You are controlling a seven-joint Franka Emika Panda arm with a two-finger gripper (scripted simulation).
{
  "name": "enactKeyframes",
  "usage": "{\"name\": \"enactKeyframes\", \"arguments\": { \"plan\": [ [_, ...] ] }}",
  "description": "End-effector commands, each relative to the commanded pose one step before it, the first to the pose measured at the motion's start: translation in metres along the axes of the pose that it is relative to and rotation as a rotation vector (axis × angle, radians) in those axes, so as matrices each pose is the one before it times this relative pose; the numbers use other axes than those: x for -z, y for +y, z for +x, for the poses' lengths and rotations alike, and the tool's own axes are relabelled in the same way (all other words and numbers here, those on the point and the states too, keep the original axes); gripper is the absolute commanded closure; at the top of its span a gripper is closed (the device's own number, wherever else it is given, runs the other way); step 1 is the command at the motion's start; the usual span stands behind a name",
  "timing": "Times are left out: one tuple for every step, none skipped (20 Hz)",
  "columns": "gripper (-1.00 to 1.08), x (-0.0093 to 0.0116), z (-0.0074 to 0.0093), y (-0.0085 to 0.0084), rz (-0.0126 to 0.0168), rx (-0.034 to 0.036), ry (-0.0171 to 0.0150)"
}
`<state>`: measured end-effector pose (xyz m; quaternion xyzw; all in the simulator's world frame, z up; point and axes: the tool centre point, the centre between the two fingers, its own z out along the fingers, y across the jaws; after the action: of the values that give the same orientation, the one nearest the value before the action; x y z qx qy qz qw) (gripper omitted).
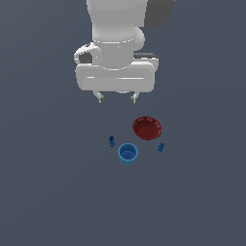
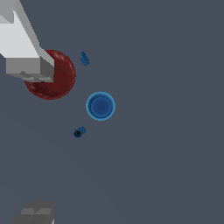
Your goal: Pick up a designated object from a clutter of objects.
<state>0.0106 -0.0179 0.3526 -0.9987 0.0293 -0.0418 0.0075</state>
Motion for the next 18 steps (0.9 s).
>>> {"name": "enactKeyframes", "arguments": {
  "plan": [
    [-0.2, 0.0, 0.0, 0.00001, 0.0, 0.0, 0.0],
    [-0.2, 0.00007, -0.00024, 0.00044, 0.0, 0.0, 0.0],
    [-0.2, -0.00082, -0.00016, 0.00126, -0.00053, -0.00027, -0.00173],
    [-0.2, -0.00083, -0.00048, 0.00207, -0.00049, -0.00038, -0.00198],
    [-0.2, -0.00102, -0.00061, 0.00278, -0.00042, -0.00064, -0.00256],
    [-0.2, -0.00074, -0.00053, 0.00262, 0.00001, -0.0008, -0.00215],
    [-0.2, -0.00024, -0.00031, 0.00172, 0.00041, -0.00071, -0.00111],
    [-0.2, 0.00003, -0.00008, 0.00094, 0.00064, -0.00062, -0.0004],
    [-0.2, 0.00008, 0.00008, -0.00013, 0.0, 0.0, 0.0],
    [-0.2, -0.00016, 0.00009, -0.00016, 0.0, 0.0, 0.0],
    [-0.2, -0.0005, -0.00016, -0.00081, -0.00159, 0.00112, -0.00019],
    [-0.2, -0.00127, -0.0002, -0.00086, -0.00267, 0.00159, -0.00115],
    [-0.2, -0.00182, -0.00031, -0.00108, -0.00375, 0.00222, -0.00171],
    [-0.2, -0.00233, -0.00039, -0.00146, -0.00485, 0.00293, -0.00215],
    [-0.2, -0.00281, -0.00047, -0.0019, -0.0059, 0.00366, -0.00248],
    [-0.2, -0.00328, -0.00055, -0.0023, -0.00693, 0.0044, -0.00283],
    [-0.2, -0.00376, -0.00065, -0.00264, -0.00793, 0.00515, -0.00319],
    [-0.2, -0.00423, -0.00075, -0.00305, -0.00897, 0.00599, -0.00349]
  ]
}}
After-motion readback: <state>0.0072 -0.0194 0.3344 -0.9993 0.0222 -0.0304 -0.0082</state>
